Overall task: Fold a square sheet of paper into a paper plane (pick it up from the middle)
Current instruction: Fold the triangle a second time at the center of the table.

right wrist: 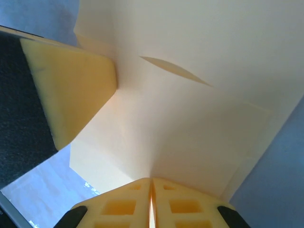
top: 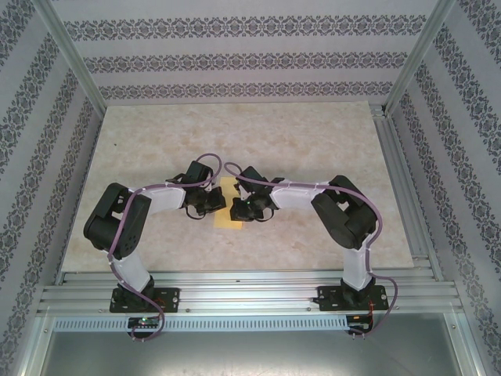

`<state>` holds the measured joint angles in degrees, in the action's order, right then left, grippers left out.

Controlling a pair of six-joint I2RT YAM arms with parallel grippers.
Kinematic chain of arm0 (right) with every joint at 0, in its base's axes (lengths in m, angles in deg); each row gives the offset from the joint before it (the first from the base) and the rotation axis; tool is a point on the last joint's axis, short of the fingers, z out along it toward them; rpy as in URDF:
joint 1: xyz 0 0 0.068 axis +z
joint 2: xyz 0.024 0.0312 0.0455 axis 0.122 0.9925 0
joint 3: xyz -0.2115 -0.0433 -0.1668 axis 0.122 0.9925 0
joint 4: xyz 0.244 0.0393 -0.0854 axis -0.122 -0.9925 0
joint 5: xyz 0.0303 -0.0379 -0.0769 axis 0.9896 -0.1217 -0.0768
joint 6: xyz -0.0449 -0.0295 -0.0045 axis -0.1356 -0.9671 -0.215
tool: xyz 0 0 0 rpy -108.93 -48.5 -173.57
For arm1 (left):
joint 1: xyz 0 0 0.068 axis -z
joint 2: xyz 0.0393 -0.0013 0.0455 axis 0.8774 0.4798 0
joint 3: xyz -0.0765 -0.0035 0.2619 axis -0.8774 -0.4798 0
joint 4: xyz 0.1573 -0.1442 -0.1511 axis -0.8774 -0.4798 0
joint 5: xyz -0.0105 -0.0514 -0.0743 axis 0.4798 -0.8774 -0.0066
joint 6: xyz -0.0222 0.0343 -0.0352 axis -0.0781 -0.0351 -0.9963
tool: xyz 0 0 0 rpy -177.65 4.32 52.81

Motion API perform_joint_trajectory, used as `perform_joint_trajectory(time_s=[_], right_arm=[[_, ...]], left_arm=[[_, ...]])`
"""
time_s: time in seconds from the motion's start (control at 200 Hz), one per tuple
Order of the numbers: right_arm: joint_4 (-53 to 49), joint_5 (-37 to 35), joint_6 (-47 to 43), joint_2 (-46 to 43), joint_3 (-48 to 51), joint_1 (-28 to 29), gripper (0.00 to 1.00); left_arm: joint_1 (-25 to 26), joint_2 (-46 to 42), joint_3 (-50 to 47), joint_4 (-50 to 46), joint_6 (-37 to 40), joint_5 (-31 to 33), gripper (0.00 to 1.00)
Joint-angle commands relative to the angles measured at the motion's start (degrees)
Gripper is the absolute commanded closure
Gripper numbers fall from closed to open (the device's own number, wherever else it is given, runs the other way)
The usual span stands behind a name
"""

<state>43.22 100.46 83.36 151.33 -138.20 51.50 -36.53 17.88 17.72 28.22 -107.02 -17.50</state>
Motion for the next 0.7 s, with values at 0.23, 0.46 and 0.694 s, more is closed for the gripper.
perform_joint_trajectory(time_s=[0.23,0.46,0.694], right_arm=[[-3.9,1.1,-0.7,-4.4,8.4,1.4,0.89],[-4.5,0.0,-0.6,-5.4,9.0,1.5,0.9],[-4.4,-2.1,0.3,-4.0,8.2,1.5,0.92]], left_arm=[[0.8,3.3,-1.7,-4.2,-0.1,5.0,0.93],[0.8,1.8,-1.8,-4.1,0.2,4.6,0.93],[1.6,-3.0,-3.0,-0.3,1.2,0.7,0.88]])
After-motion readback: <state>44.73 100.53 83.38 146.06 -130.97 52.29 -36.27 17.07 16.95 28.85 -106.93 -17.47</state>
